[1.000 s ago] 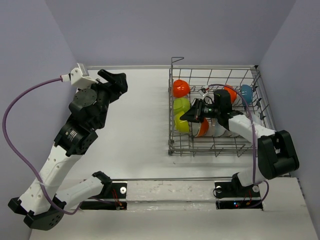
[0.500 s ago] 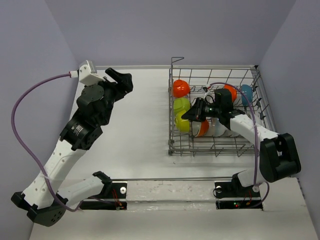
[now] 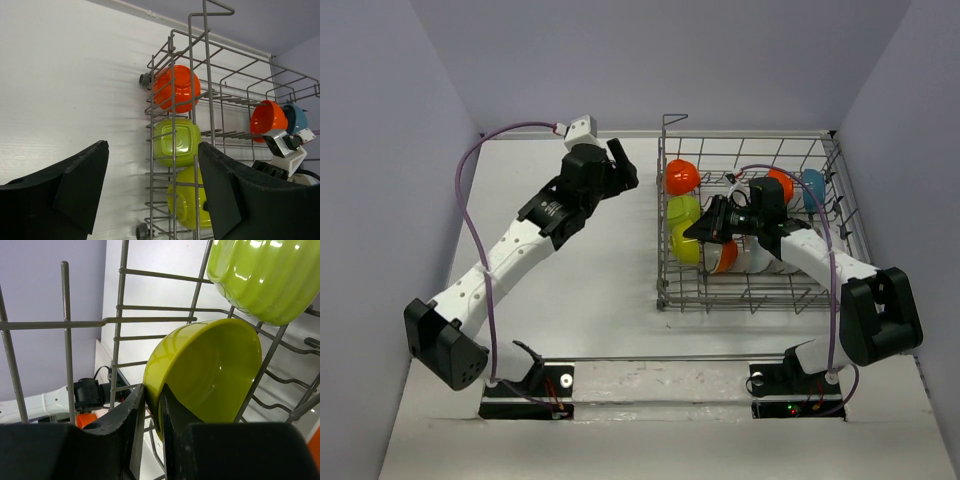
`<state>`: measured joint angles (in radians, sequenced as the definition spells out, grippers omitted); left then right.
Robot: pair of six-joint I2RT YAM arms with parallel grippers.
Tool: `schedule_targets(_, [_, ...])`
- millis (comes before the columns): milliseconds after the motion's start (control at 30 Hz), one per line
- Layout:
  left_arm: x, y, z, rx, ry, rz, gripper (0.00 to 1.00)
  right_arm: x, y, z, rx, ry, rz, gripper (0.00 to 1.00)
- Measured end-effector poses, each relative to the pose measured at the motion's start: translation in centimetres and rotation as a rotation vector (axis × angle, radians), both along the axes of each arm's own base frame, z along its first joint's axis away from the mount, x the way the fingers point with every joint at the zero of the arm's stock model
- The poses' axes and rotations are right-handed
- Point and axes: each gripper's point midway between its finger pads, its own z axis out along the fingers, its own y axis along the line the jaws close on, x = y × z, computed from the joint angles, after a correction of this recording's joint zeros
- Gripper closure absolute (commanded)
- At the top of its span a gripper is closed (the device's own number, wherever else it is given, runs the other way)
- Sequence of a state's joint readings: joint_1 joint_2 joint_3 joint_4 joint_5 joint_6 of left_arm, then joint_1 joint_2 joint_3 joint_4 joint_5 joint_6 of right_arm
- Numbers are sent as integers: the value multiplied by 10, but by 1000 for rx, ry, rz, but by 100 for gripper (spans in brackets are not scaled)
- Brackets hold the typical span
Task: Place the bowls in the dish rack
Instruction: Turn the bowl upside down over the dish rack.
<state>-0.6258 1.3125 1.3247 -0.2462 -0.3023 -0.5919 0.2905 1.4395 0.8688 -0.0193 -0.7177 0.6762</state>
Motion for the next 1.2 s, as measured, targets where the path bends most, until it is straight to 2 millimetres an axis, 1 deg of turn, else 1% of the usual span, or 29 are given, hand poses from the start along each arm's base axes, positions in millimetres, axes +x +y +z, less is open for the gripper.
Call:
schedule_targets(100, [6, -11, -15, 15, 28, -29, 19, 0, 0, 0, 0, 0, 0, 79])
schedule_targets(167, [9, -19, -18, 20, 35, -49, 19, 0, 0, 0, -1, -1, 0, 79])
schedule_targets(333, [13, -43, -14, 19, 24, -107, 20, 0, 0, 0, -1, -3, 1, 79])
schedule_targets(433, [13, -59, -15, 26, 25, -142, 19, 0, 0, 0, -2, -3, 1, 79])
schedule_targets(600, [11, -84, -34, 59, 53, -197, 19, 0, 0, 0, -2, -3, 0, 79])
schedule_targets(700, [10, -91, -46, 80, 73, -215, 19, 0, 0, 0, -2, -3, 0, 79])
schedule_targets(800, [9, -95, -53, 94, 85, -225, 20, 0, 0, 0, -3, -3, -1, 79])
schedule_targets(867, [8, -97, -55, 100, 87, -230, 23, 0, 0, 0, -3, -3, -1, 78])
schedule_targets(900, [8, -97, -56, 102, 87, -231, 26, 1, 0, 0, -3, -4, -1, 78])
schedule_targets(933, [7, -97, -56, 104, 87, -232, 29, 1, 0, 0, -3, -4, -2, 78])
schedule_targets(967, [7, -97, -57, 106, 88, -233, 35, 1, 0, 0, -4, -4, -2, 78])
schedule_targets(1033, [7, -98, -57, 109, 88, -235, 43, 1, 0, 0, -4, -4, -3, 78])
schedule_targets(1067, [6, -99, -58, 111, 90, -238, 44, 1, 0, 0, -4, -4, -3, 78])
schedule_targets(1200, [2, -104, -62, 122, 96, -252, 44, 1, -1, -1, -5, -5, -4, 78])
